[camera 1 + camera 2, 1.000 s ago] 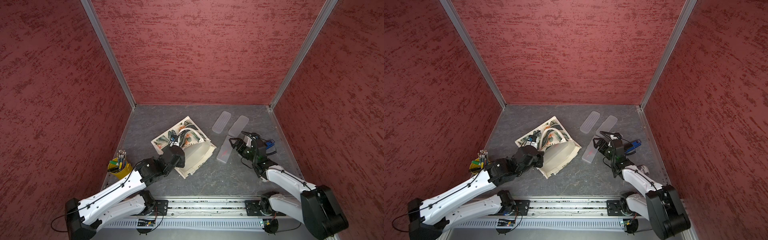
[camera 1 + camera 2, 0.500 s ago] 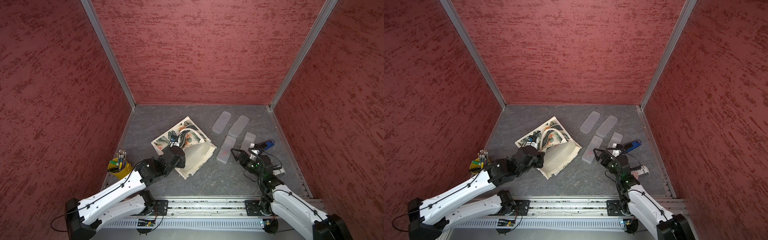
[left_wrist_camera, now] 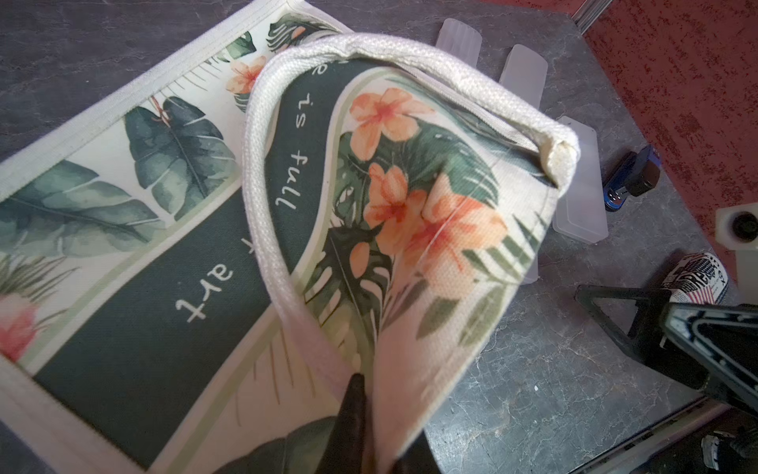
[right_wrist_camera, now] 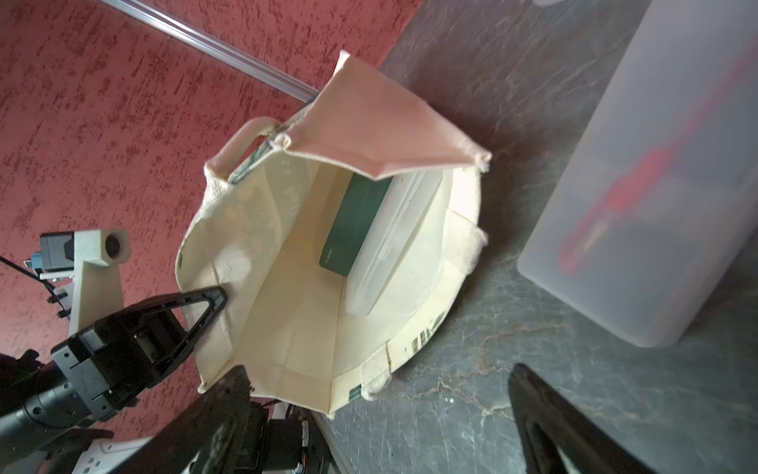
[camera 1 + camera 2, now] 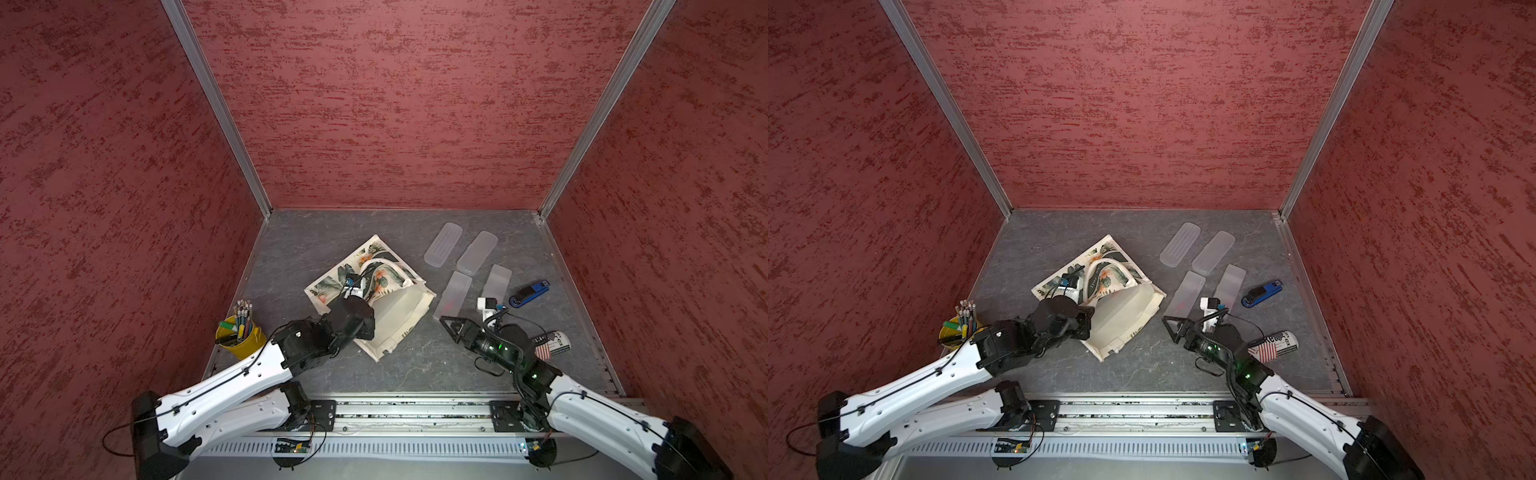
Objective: Take out the pencil case from the canvas bag
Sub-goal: Place the pencil case at the center of the board, then pick up the pencil case from the canvas bag.
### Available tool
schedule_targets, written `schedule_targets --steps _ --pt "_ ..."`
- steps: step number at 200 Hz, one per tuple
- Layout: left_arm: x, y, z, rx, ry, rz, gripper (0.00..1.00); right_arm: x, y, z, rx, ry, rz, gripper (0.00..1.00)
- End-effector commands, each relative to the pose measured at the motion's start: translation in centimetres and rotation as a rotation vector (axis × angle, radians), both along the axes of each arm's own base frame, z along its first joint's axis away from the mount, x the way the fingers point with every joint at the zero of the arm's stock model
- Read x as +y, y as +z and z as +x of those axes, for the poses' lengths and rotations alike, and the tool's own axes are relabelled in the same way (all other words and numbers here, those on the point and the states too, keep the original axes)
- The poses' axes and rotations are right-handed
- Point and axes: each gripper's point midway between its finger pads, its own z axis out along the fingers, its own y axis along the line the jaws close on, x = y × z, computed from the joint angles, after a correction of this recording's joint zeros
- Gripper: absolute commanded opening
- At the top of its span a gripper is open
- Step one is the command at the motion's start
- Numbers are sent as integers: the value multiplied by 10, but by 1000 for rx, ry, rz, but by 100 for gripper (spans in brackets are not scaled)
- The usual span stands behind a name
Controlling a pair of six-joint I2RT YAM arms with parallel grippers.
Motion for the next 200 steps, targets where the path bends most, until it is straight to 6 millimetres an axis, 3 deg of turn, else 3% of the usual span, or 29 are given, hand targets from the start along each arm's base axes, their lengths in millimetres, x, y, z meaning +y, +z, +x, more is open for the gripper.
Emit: schedule_targets --steps 1,62,200 --pt "-12 12 3 -33 -6 -73 0 5 14 4 -21 -48 45 99" --pt "-25 14 2 -35 -65 -84 0 28 12 -5 -13 -21 66 99" --pt "-49 8 4 -26 -175 0 0 64 7 14 -80 22 28 99"
